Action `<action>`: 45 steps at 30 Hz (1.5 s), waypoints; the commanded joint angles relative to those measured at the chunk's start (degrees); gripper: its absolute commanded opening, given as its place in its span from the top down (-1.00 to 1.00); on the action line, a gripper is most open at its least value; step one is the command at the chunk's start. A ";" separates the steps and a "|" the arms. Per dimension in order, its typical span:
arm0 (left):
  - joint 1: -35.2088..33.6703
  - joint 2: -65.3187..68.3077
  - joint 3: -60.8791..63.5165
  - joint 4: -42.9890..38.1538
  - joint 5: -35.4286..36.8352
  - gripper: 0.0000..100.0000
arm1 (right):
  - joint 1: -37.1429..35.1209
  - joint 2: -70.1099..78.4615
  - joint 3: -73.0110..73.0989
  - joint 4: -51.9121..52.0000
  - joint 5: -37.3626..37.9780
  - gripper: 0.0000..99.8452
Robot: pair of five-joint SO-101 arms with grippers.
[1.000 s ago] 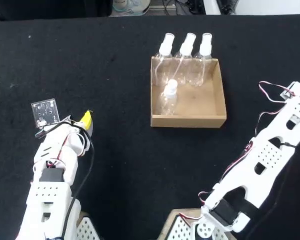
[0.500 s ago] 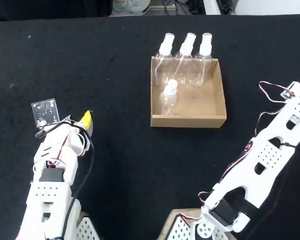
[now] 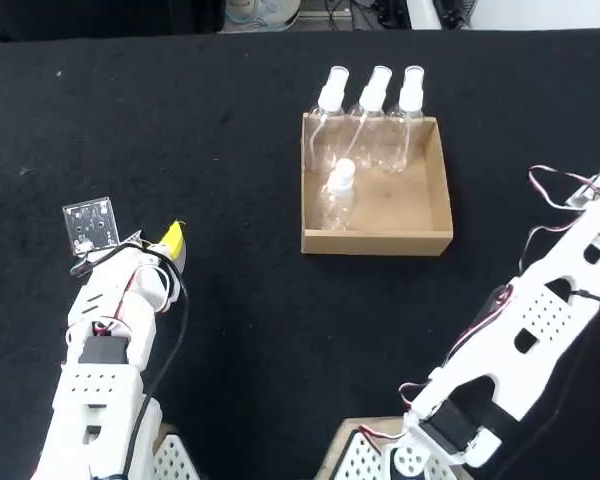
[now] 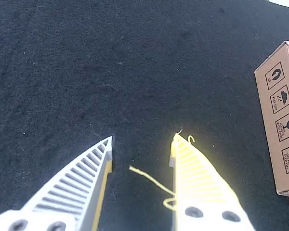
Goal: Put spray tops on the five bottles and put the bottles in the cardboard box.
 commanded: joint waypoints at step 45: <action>-0.13 -0.88 -0.92 -1.32 -0.18 0.62 | -2.46 -2.86 -0.57 -7.65 -20.31 0.81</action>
